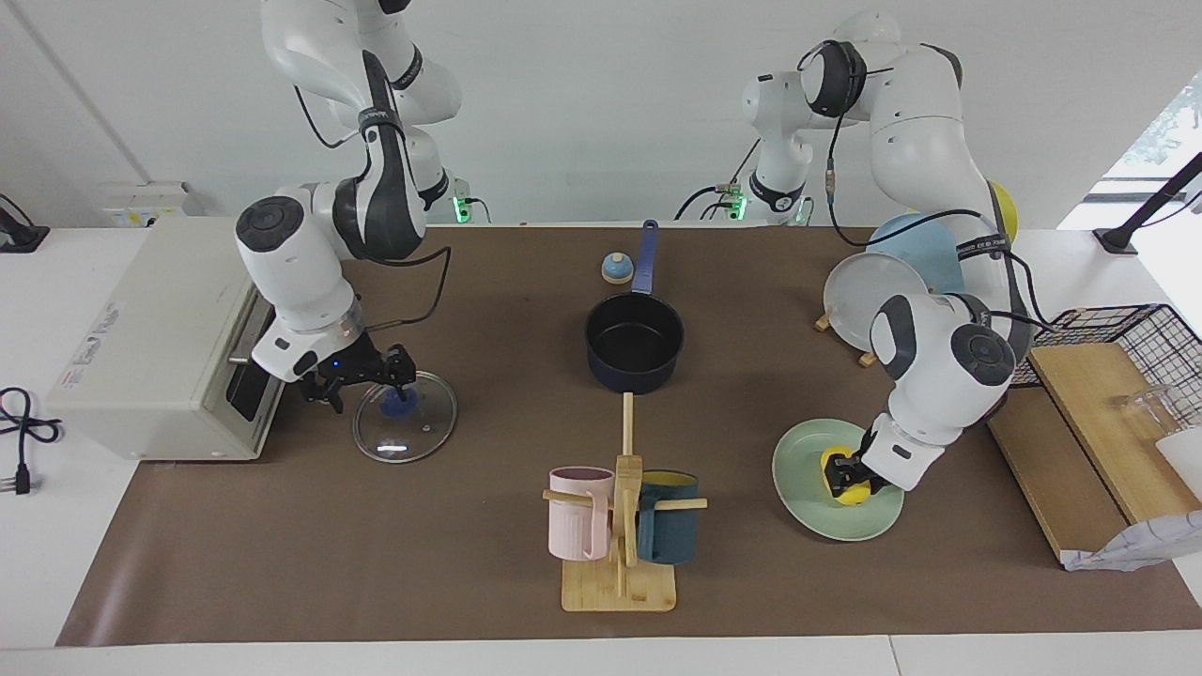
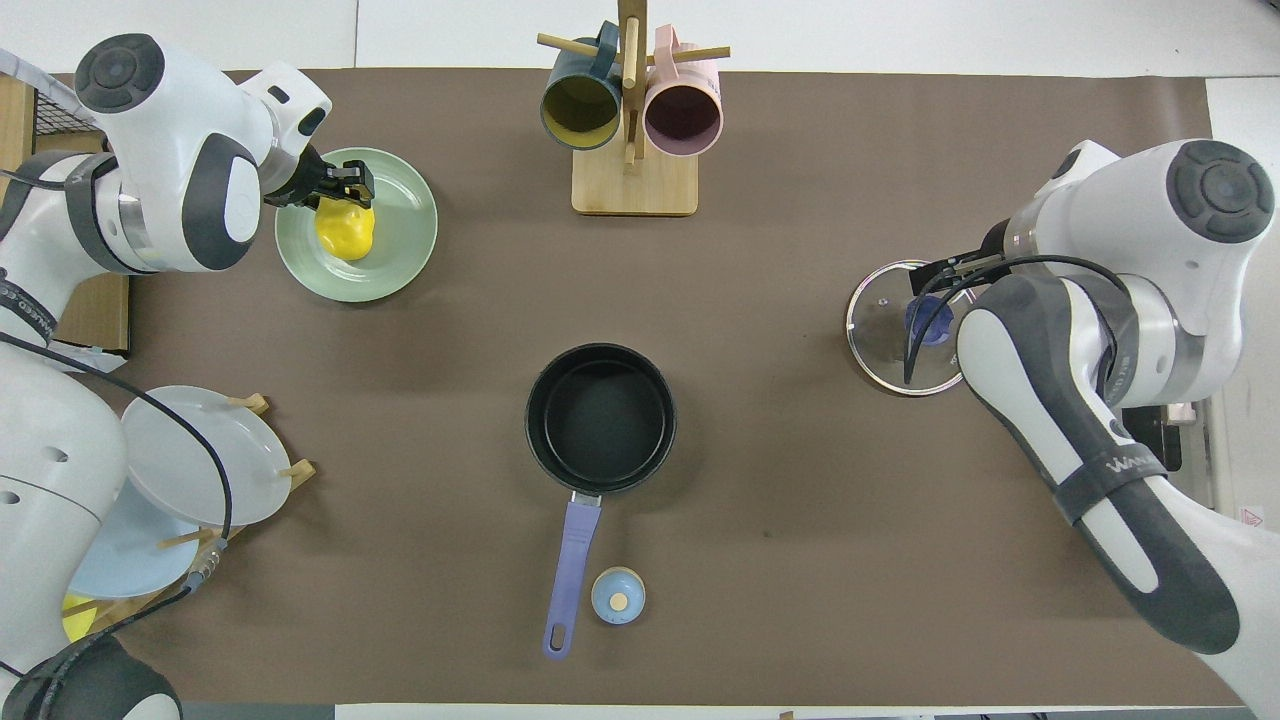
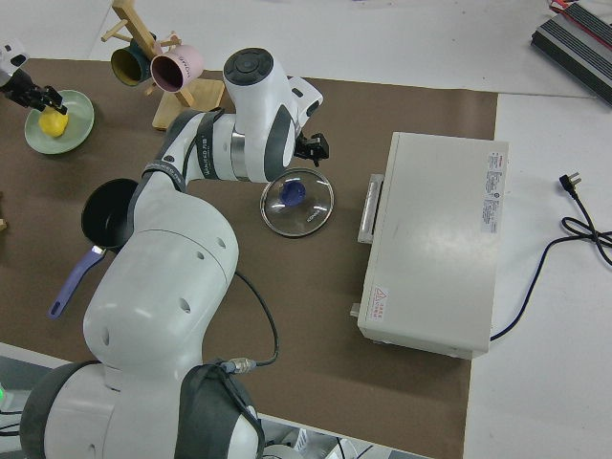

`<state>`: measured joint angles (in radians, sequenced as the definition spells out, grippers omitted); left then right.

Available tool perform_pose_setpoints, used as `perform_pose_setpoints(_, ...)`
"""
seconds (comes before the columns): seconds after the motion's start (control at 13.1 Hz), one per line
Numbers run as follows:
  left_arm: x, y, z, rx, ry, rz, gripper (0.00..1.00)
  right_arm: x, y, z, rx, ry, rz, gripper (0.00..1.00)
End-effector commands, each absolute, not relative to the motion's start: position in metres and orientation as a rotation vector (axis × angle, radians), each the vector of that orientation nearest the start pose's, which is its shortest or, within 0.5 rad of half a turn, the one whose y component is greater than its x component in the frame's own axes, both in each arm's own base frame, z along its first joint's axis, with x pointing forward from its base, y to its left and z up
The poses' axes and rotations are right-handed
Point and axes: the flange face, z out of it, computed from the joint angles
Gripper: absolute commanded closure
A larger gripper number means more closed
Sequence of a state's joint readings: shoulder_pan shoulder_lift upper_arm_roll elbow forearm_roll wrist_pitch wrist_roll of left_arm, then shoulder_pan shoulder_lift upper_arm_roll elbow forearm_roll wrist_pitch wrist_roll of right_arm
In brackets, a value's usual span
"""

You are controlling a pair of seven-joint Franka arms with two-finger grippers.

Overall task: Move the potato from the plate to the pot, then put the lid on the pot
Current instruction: 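Grasp the potato with the left gripper while the right gripper grasps the lid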

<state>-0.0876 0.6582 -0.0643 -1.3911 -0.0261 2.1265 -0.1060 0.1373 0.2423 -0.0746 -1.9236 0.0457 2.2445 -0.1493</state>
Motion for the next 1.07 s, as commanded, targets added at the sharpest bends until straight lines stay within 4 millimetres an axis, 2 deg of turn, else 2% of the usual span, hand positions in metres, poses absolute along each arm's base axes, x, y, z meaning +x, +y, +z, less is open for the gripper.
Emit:
perform_pose_setpoints(0.0,0.726,-0.107,0.374,-3.247,-0.022,-0.05,1.0,0.614,0.041,0.344,-3.1,-0.282,-0.083,0.0)
perform_pose_setpoints(0.08,0.719,-0.106,0.414,-3.285,-0.096,-0.038,1.0,0.613,0.042,0.343,-3.092,-0.271,-0.074,0.0)
perform_pose_setpoints(0.23,0.69,-0.12,0.512,-3.317,-0.191,-0.134,1.0,0.612,0.049,0.342,-3.076,-0.266,-0.072,0.0)
perform_pose_setpoints(0.31,0.665,-0.142,0.537,-3.314,-0.196,-0.071,1.0,0.609,0.06,0.341,-3.073,-0.295,-0.057,0.0)
perform_pose_setpoints(0.38,0.641,-0.161,0.557,-3.308,-0.217,-0.024,1.0,0.607,0.058,0.34,-3.073,-0.295,-0.048,0.0)
perform_pose_setpoints(0.46,0.613,-0.192,0.563,-3.299,-0.238,0.011,1.0,0.604,0.05,0.335,-3.074,-0.287,-0.032,0.0)
perform_pose_setpoints(0.53,0.584,-0.222,0.562,-3.287,-0.274,0.043,1.0,0.602,0.051,0.335,-3.073,-0.291,-0.02,0.0)
perform_pose_setpoints(0.69,0.537,-0.276,0.545,-3.281,-0.257,0.057,1.0,0.595,0.058,0.321,-3.076,-0.3,-0.052,0.0)
perform_pose_setpoints(0.84,0.495,-0.308,0.516,-3.299,-0.25,-0.006,1.0,0.588,0.07,0.31,-3.075,-0.333,-0.075,0.0)
perform_pose_setpoints(0.99,0.466,-0.329,0.481,-3.299,-0.217,-0.012,1.0,0.589,0.064,0.31,-3.076,-0.327,-0.071,0.0)
